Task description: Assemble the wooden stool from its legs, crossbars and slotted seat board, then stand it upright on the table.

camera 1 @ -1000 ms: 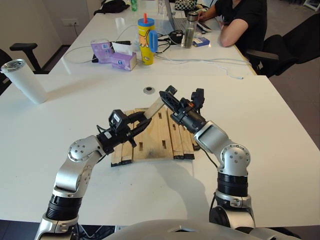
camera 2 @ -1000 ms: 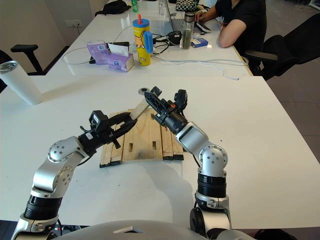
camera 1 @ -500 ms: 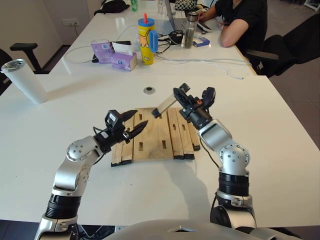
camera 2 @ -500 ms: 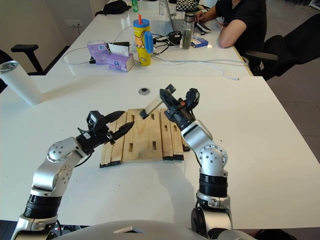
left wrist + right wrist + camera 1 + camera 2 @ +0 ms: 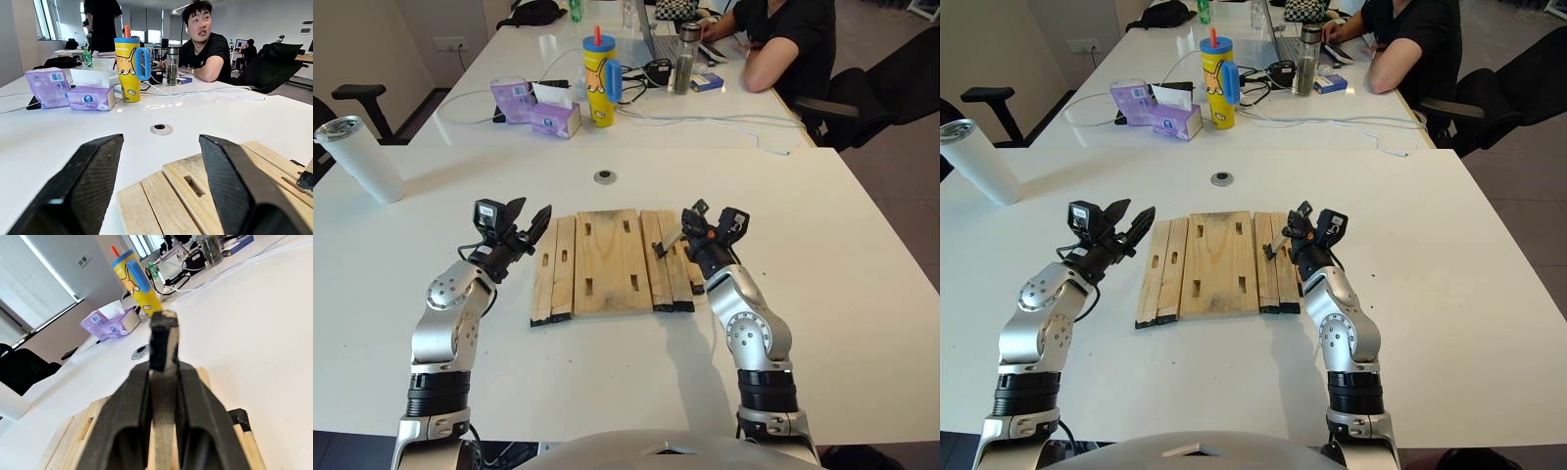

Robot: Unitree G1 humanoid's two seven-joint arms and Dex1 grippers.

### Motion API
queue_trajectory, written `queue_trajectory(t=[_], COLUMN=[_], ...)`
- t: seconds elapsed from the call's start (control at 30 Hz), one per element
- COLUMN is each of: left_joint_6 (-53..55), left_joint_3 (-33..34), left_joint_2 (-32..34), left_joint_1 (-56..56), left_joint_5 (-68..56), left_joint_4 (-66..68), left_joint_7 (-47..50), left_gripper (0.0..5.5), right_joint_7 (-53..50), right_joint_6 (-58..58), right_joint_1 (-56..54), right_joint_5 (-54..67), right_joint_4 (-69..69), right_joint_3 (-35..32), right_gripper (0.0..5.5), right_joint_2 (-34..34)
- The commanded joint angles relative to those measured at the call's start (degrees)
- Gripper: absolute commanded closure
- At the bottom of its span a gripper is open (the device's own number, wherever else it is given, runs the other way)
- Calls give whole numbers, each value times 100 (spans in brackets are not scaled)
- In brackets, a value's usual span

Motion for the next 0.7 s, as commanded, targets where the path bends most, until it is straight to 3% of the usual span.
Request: queue_trajectory(t=[0.03,0.7], left_joint_6=[65,37], left_joint_3=[-36,-81], left_joint_2=[-31,-97], left_joint_1=[-94,-36], left_joint_5=[61,124], left_joint_4=[59,22], left_joint_7=[51,138], left_gripper=[263,263], right_joint_7=[29,359], right_joint_6=[-295,-656], right_joint_1=[-164,-438], right_joint_5=[-223,-246], right_joint_4=[364,706], right_joint_3=[-179,-273], right_gripper=[508,508], right_joint_2=[59,466])
